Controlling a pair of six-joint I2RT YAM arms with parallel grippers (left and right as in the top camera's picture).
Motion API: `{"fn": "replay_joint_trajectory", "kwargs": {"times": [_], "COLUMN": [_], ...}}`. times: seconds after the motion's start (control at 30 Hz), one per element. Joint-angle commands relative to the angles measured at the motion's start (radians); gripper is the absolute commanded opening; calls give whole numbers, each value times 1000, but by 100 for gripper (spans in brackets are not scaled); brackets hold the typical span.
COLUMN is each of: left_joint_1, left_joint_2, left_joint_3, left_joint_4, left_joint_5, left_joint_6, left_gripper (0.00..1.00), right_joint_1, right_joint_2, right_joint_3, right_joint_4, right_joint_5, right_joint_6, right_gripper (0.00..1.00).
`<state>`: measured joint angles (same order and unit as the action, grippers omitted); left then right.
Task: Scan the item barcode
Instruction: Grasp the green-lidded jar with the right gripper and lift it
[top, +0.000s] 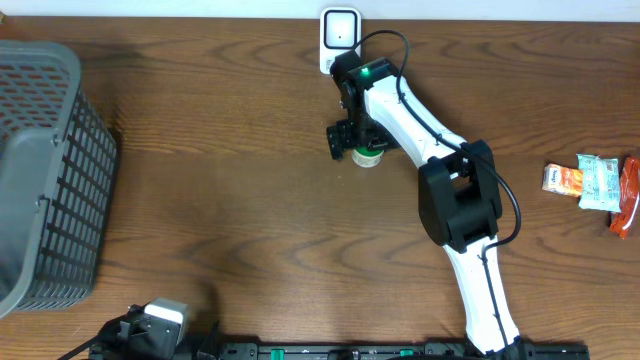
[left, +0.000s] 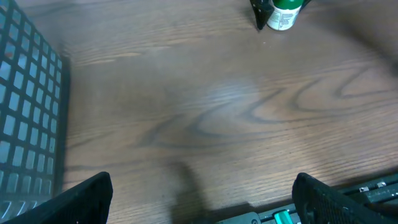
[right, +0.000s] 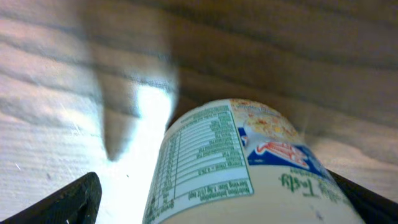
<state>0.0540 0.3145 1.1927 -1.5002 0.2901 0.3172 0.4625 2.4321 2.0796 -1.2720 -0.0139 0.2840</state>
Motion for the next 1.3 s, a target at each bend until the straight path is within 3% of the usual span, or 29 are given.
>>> {"fn": "replay_joint_trajectory", "kwargs": {"times": [0.0,0.17,0.3,0.37,0.47,0.7,1.07,1.27], "left_joint_1": [-6,-6,-6,-6,-6,-6,-6,-6], "left_joint_2": [-5,-5,-5,-5,-5,-5,-5,-5], "left_joint_3": [5,5,5,5,5,5,5,5], "left_joint_4": [-1,-1,-1,-1,-1,-1,-1,-1], "left_joint_5": [12,12,12,12,12,12,12,12], "left_joint_6": [-5,-5,-5,-5,-5,-5,-5,-5], "left_gripper": [93,93,93,93,93,93,93,93], "right_joint_1": [1,1,1,1,1,1,33,39], "right_joint_2": [14,14,14,14,14,14,14,14], "right_joint_3": [-1,-1,-1,-1,-1,-1,-13,-11], "right_joint_4": [-20,-25,-40,-72,-110,-104,-37,-50], "right_joint_5": [-15,-14,-14,-14,-14,-14,31,30], "right_joint_6": [29,34,45,113,189,191,190,191], "right_gripper": [99,97,76,73,78,90,64,59]}}
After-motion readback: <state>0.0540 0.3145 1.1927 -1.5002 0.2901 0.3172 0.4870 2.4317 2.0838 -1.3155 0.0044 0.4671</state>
